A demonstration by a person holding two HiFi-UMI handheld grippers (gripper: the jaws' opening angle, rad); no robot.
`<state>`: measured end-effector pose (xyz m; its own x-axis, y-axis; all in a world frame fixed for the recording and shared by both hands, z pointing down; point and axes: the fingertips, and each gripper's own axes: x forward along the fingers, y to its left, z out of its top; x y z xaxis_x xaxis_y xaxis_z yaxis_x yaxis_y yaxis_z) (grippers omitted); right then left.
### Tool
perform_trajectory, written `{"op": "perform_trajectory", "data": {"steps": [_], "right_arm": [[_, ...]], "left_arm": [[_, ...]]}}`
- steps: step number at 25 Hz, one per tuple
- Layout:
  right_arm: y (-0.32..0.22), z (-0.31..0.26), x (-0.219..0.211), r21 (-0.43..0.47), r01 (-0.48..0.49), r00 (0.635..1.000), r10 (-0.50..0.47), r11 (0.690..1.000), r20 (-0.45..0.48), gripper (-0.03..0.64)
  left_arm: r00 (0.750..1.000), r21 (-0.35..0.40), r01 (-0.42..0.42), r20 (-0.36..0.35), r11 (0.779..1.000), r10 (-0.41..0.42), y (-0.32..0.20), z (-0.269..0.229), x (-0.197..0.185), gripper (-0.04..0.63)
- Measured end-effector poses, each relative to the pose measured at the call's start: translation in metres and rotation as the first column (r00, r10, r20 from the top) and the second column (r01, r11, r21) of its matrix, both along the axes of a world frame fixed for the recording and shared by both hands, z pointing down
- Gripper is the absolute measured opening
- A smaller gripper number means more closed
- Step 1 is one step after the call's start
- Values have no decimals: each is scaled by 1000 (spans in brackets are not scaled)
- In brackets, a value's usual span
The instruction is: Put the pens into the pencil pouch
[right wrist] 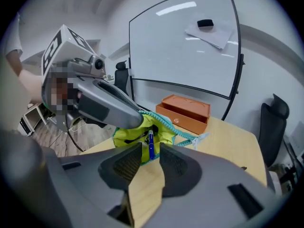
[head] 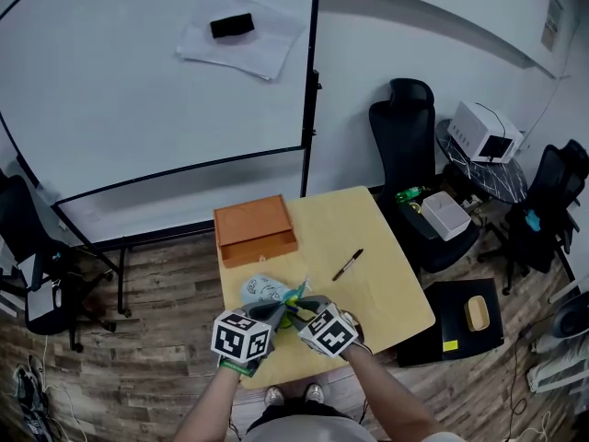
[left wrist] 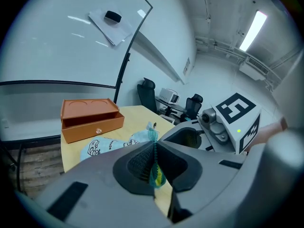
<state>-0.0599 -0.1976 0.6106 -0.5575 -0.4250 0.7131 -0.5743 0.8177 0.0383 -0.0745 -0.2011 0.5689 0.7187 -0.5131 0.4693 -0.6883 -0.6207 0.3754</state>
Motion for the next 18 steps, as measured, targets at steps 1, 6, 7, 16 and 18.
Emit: {"op": "perform_trajectory", "data": {"steps": [1,6,7,16,18], "right_arm": [[0,-7,2,12,-11,1000,11,1000,17,118],[-6,-47,26,88,-120,988,110,989,112,118],[-8,-55,32,101,-145,982,132,984,133,118],[-18,-104,101,178,-375,914,330,910,236,135],[-17,-102,111,176,-406,903,364,897,229,135]], "left_arm": [[1000,1,2,-7,1000,-2,-2,-2,-1,20],[999,8,13,-52,1000,-13,-15,-14,-7,20],[998,10,16,-63,1000,-16,-17,-17,-8,20],[989,9,52,-136,999,-50,-30,-32,-18,20],[989,8,54,-141,999,-52,-30,-32,-17,20]]}}
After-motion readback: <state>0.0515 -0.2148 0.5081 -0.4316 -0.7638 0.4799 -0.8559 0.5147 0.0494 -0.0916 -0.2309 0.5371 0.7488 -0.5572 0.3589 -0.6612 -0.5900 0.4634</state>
